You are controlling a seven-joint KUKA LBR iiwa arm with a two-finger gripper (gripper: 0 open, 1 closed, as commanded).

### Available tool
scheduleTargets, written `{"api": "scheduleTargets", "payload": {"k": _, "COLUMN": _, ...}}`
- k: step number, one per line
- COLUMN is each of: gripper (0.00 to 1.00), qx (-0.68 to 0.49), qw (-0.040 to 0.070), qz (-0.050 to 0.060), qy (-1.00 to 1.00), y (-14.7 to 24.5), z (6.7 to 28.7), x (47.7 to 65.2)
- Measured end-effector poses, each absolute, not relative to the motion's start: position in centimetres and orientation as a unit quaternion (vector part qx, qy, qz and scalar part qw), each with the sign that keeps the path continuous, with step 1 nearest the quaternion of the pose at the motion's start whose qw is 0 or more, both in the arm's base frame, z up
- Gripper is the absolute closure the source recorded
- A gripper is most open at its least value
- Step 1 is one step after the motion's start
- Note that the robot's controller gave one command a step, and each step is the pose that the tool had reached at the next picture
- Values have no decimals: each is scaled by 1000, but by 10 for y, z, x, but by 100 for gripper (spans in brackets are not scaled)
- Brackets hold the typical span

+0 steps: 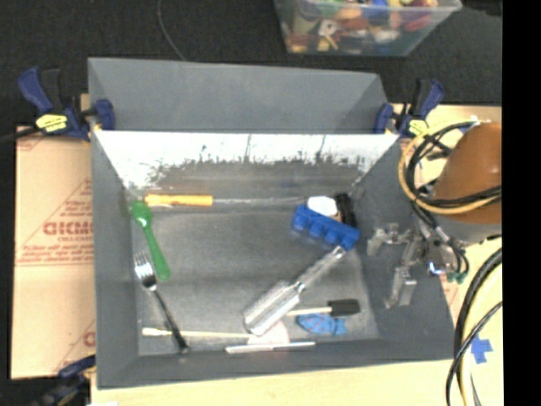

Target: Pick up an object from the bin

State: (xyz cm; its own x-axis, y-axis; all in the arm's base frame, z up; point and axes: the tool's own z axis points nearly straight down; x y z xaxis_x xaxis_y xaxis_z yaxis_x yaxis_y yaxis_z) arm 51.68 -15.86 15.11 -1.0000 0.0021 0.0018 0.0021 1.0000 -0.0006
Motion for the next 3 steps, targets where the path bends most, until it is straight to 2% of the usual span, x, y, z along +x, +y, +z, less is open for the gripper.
{"api": "scheduleTargets", "payload": {"k": 1, "gripper": 0, "qx": 1, "qw": -2, "qz": 1, "qy": -1000, "y": -158, "z": 153, "x": 519}}
{"api": "scheduleTargets", "payload": {"k": 2, "gripper": 0, "qx": 135, "qw": -10, "qz": 3, "qy": -991, "y": -99, "z": 72, "x": 480}}
{"api": "scheduleTargets", "payload": {"k": 3, "gripper": 0, "qx": 193, "qw": -3, "qz": 3, "qy": -981, "y": -90, "z": 118, "x": 481}}
